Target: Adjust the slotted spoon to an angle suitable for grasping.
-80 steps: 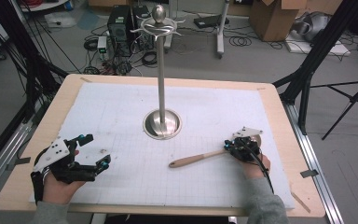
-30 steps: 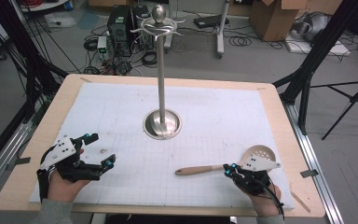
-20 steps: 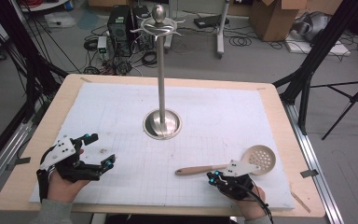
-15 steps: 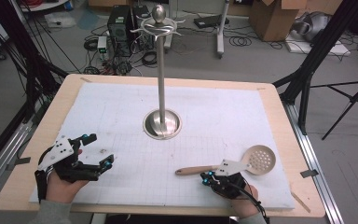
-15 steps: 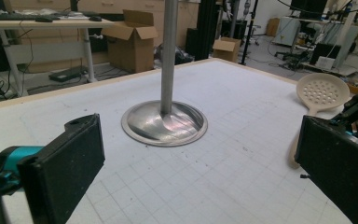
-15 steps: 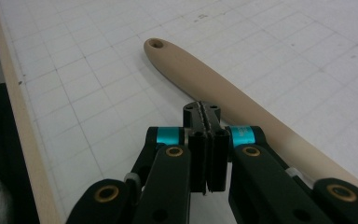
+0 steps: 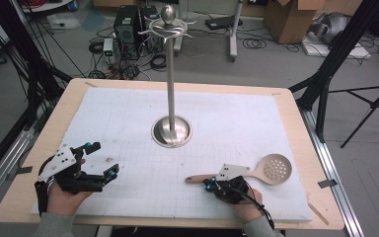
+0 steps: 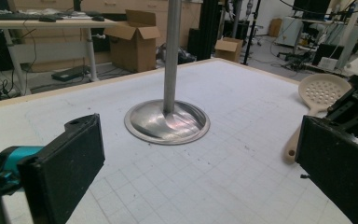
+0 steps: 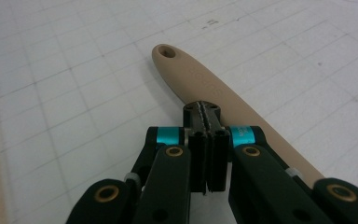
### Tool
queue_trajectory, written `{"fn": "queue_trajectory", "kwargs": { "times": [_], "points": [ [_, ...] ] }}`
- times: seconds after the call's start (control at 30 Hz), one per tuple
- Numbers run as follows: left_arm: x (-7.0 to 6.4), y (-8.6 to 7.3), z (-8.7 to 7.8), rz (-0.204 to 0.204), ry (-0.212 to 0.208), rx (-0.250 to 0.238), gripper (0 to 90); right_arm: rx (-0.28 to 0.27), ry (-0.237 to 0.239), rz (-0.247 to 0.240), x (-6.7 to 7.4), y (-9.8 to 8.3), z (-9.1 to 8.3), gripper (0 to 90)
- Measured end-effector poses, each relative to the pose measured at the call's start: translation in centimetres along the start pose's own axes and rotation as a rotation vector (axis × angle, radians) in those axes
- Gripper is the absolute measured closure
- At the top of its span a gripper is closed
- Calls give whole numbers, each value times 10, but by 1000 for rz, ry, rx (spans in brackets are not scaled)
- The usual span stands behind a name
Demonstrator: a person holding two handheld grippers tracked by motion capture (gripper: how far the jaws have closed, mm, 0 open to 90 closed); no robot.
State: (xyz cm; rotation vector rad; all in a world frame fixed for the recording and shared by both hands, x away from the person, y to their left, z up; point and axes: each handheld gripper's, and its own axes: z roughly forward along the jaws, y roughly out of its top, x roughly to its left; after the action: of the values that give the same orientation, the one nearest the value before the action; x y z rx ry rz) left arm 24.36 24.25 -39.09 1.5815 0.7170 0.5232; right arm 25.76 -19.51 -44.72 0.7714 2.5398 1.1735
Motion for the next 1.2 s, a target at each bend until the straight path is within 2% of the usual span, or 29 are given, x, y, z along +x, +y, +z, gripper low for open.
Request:
{"fn": "queue_trajectory", "kwargs": {
  "times": [0.13,0.43,0.9,1.13,1.2],
  "points": [
    [-1,0,1,4,-1,3,17,-9,-26,4,-6,5,6,900],
    [0,-1,1,-1,0,5,18,-7,-68,49,-22,16,19,900],
    [0,-2,3,-2,-7,9,18,-6,-188,125,-47,27,33,900],
    [-1,-2,4,-3,-13,9,17,-2,-269,133,-57,31,37,900],
    [-1,-2,4,-7,-15,4,17,-5,-274,143,-60,31,37,900]
  ]
}}
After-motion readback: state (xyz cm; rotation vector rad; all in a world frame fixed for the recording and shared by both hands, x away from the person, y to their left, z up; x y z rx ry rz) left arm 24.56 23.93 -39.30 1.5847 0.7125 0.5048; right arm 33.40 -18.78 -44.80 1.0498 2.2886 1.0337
